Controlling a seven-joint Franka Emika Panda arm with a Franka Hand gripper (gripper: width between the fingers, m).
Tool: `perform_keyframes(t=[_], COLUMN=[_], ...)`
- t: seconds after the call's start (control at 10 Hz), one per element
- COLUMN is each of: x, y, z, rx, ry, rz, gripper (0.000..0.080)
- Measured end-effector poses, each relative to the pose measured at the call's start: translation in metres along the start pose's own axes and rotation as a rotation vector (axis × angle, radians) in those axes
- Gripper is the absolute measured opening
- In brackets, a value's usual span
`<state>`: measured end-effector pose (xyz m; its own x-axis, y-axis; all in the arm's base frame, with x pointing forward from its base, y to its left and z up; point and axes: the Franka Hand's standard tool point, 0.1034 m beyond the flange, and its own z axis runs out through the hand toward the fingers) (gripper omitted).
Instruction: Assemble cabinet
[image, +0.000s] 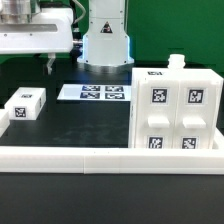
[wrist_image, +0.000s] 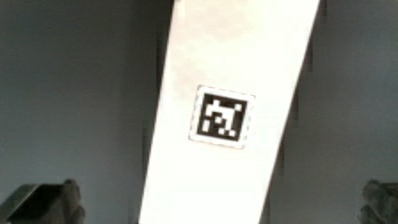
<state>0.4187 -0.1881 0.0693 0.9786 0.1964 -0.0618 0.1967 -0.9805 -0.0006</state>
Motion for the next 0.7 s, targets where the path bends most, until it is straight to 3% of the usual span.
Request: perform_keyframes(t=[0.3,0.7], x=[0.001,-0.004], y=[-0.002,-0.004], z=[0.017,0.034], rx=[-0.016,-0.019], ry=[-0.005,-0.024], rz=[-0.007,-0.015], gripper=[0.0797,0.0797])
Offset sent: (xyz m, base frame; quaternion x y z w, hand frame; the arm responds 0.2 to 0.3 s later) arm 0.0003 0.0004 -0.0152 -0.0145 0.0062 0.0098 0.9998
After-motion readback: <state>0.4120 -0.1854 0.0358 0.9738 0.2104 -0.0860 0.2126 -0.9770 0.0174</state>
